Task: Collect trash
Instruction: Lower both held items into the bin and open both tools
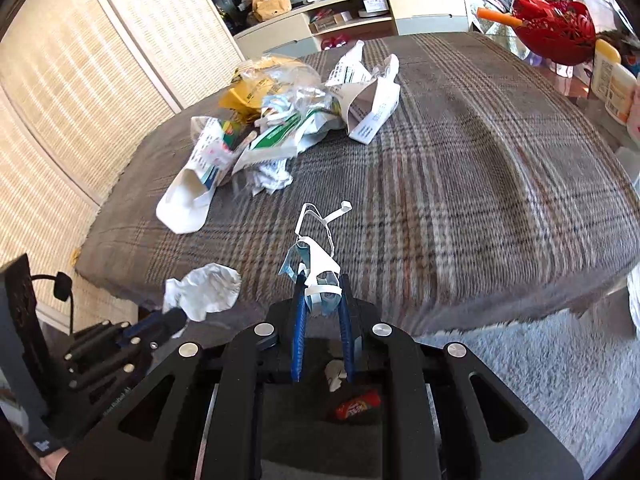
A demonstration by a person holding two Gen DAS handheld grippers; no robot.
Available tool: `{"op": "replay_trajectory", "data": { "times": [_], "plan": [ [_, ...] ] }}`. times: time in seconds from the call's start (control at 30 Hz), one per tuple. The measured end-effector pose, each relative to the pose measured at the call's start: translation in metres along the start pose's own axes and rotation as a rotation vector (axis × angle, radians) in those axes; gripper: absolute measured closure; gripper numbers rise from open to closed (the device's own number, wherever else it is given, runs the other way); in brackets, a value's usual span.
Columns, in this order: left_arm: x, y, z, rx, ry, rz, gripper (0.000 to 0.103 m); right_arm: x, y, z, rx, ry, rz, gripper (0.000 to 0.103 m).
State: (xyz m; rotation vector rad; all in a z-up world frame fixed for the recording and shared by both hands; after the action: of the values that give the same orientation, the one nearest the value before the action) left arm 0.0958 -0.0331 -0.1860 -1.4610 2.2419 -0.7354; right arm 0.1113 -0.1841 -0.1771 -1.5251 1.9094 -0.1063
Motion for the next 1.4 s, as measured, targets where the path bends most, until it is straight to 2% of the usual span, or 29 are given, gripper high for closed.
{"op": "replay_trajectory", "data": {
  "times": [0.3,0.6,0.87,1.03,1.1,1.2,1.27,1.37,1.4],
  "plan": [
    [0.026,0.055,0.001,-0.059,0.035,-0.019,0.098,0.007,0.055,0.004,-0.084,-0.007,0.014,0.086],
    [0.039,0.103,0.025,-0.159,0.050,-0.028,0.098,0.026,0.107,0.036,-0.224,0.054,0.042,0.086],
    [0.042,0.122,0.042,-0.215,0.069,-0.029,0.098,0.028,0.119,0.048,-0.268,0.078,0.035,0.084],
    [0.039,0.125,0.045,-0.231,0.051,-0.032,0.093,0.024,0.118,0.049,-0.262,0.086,0.028,0.083],
    [0.039,0.124,0.046,-0.232,0.051,-0.033,0.086,0.027,0.117,0.050,-0.262,0.087,0.032,0.083],
    [0.039,0.124,0.046,-0.229,0.052,-0.033,0.079,0.026,0.116,0.050,-0.259,0.088,0.035,0.077],
    [0.039,0.123,0.046,-0.226,0.051,-0.032,0.074,0.025,0.114,0.049,-0.254,0.087,0.031,0.059],
    [0.037,0.122,0.044,-0.224,0.046,-0.034,0.069,0.027,0.111,0.047,-0.242,0.099,0.024,0.057],
    [0.036,0.121,0.043,-0.223,0.044,-0.035,0.065,0.028,0.109,0.046,-0.236,0.106,0.026,0.051]
  ]
}}
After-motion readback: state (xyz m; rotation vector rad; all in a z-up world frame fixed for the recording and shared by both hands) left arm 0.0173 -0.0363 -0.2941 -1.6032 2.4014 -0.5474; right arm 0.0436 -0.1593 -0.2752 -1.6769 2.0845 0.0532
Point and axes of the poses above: each gripper's, at about its wrist camera, not at the fingertips, and z roughly the way its jaws point, x to its right, y to its underside, the point moved 10 cm from there along z, roughly the way its jaws point, and after that the axes turned 11 degrees about z, right-handed, at the moved point
